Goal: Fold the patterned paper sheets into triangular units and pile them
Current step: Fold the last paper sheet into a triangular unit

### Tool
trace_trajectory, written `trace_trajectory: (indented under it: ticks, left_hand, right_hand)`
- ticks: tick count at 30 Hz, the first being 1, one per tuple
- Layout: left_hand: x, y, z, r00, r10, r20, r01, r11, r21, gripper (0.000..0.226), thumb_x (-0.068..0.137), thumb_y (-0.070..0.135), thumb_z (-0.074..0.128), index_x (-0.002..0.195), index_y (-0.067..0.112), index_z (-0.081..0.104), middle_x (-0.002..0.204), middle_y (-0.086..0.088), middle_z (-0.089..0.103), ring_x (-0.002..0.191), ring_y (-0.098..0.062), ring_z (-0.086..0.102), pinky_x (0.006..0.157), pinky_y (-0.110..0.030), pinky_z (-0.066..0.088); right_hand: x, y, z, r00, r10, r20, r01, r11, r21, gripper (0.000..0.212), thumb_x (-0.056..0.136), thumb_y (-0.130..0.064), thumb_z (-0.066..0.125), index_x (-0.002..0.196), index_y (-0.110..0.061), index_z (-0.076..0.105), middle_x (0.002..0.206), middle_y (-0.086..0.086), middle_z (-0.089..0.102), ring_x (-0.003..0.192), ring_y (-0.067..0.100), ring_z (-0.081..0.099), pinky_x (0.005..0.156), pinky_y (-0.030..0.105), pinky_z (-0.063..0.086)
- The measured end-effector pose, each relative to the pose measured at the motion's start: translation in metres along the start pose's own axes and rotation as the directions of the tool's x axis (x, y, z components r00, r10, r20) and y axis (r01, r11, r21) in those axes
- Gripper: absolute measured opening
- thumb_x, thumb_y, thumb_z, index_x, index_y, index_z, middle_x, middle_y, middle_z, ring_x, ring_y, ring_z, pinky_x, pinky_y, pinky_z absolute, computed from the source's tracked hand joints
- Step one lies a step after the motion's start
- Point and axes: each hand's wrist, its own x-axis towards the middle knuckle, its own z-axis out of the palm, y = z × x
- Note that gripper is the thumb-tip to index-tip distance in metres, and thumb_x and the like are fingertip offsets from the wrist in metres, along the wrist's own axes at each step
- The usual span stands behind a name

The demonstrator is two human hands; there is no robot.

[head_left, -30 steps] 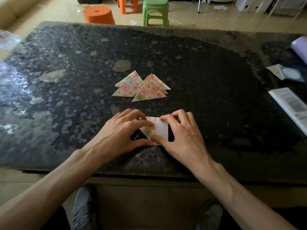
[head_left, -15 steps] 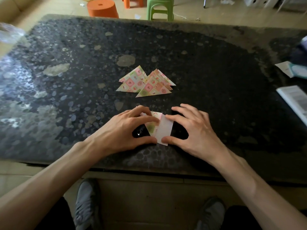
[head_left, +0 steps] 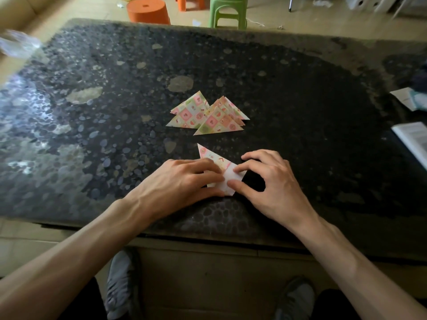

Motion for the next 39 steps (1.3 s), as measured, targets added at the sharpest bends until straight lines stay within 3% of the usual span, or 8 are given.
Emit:
trace_trajectory:
  ticks: [2, 5, 7, 11, 14, 18, 24, 39]
  left_hand:
    - [-0.001, 0.0, 0.0, 0.998, 0.047, -0.032, -0.047, 0.999, -0.006, 0.029, 0.106, 0.042, 0.057, 0.114, 0.022, 0.076, 0.122, 0.005, 0.071, 0.107, -0.015, 0.071, 0.076, -0.038, 0.061]
    - [0.001, 0.006, -0.004, 0.994, -0.057, -0.098, 0.045, 0.992, -0.119, 0.017, 0.102, 0.031, 0.064, 0.103, 0.02, 0.076, 0.109, 0.008, 0.073, 0.095, -0.013, 0.073, 0.069, -0.038, 0.06]
    - [0.004, 0.01, -0.006, 0.986, -0.119, -0.12, 0.097, 0.98, -0.175, 0.011, 0.1, 0.029, 0.067, 0.099, 0.021, 0.075, 0.102, 0.011, 0.073, 0.088, -0.011, 0.072, 0.066, -0.037, 0.058]
    - [0.001, 0.013, -0.005, 0.994, -0.104, -0.042, 0.094, 0.977, -0.194, 0.014, 0.101, 0.033, 0.066, 0.102, 0.023, 0.076, 0.109, 0.012, 0.072, 0.097, -0.009, 0.071, 0.073, -0.035, 0.06]
    - [-0.002, 0.012, -0.004, 0.99, -0.134, -0.041, 0.121, 0.966, -0.226, 0.015, 0.098, 0.036, 0.07, 0.103, 0.023, 0.077, 0.114, 0.014, 0.072, 0.105, -0.006, 0.07, 0.08, -0.035, 0.06]
    - [-0.007, -0.001, -0.007, 0.977, -0.184, -0.11, 0.157, 0.963, -0.219, 0.014, 0.097, 0.024, 0.072, 0.108, 0.02, 0.079, 0.117, 0.01, 0.074, 0.112, -0.008, 0.069, 0.088, -0.039, 0.059]
    - [-0.02, -0.007, -0.005, 0.998, -0.058, 0.017, 0.059, 0.997, -0.057, 0.025, 0.098, 0.021, 0.062, 0.117, 0.023, 0.077, 0.132, 0.009, 0.068, 0.134, -0.008, 0.055, 0.104, -0.038, 0.05]
    - [-0.024, -0.006, -0.006, 0.995, -0.078, 0.058, 0.083, 0.993, -0.086, 0.041, 0.095, 0.015, 0.059, 0.131, 0.031, 0.069, 0.139, 0.011, 0.063, 0.139, -0.007, 0.05, 0.106, -0.037, 0.049]
  right_hand:
    - [0.001, -0.001, -0.007, 0.999, 0.0, 0.039, -0.003, 0.996, 0.088, 0.04, 0.088, -0.063, 0.067, 0.118, -0.038, 0.071, 0.132, -0.02, 0.057, 0.132, -0.003, 0.041, 0.102, 0.021, 0.027]
    - [0.002, -0.003, -0.016, 0.986, -0.065, 0.154, 0.039, 0.985, 0.169, 0.043, 0.084, -0.062, 0.074, 0.122, -0.043, 0.067, 0.132, -0.029, 0.054, 0.133, -0.009, 0.038, 0.108, 0.021, 0.027]
    - [0.0, -0.004, -0.015, 0.985, -0.112, 0.133, 0.096, 0.988, 0.125, 0.039, 0.083, -0.057, 0.077, 0.119, -0.043, 0.069, 0.129, -0.027, 0.055, 0.133, -0.004, 0.038, 0.107, 0.026, 0.029]
    - [-0.002, -0.005, -0.007, 0.98, -0.19, 0.054, 0.19, 0.982, 0.004, 0.02, 0.086, -0.048, 0.073, 0.102, -0.037, 0.076, 0.115, -0.017, 0.059, 0.117, 0.01, 0.048, 0.095, 0.037, 0.04]
    - [-0.002, -0.002, -0.006, 0.983, -0.156, 0.101, 0.148, 0.986, 0.082, 0.012, 0.09, -0.039, 0.074, 0.099, -0.033, 0.077, 0.104, -0.019, 0.058, 0.103, 0.004, 0.053, 0.089, 0.034, 0.047]
    - [-0.001, -0.003, -0.005, 0.981, -0.119, 0.154, 0.099, 0.986, 0.132, 0.009, 0.091, -0.041, 0.072, 0.096, -0.034, 0.076, 0.099, -0.018, 0.058, 0.101, 0.004, 0.053, 0.087, 0.029, 0.049]
    - [0.008, -0.005, -0.004, 0.978, -0.044, 0.202, 0.009, 0.985, 0.172, 0.013, 0.093, -0.05, 0.067, 0.096, -0.039, 0.073, 0.097, -0.019, 0.058, 0.1, 0.001, 0.052, 0.083, 0.023, 0.046]
    - [0.006, -0.017, 0.014, 0.997, 0.078, 0.025, -0.08, 0.99, 0.12, 0.009, 0.091, -0.045, 0.072, 0.091, -0.035, 0.071, 0.087, -0.017, 0.056, 0.089, 0.0, 0.052, 0.072, 0.015, 0.039]
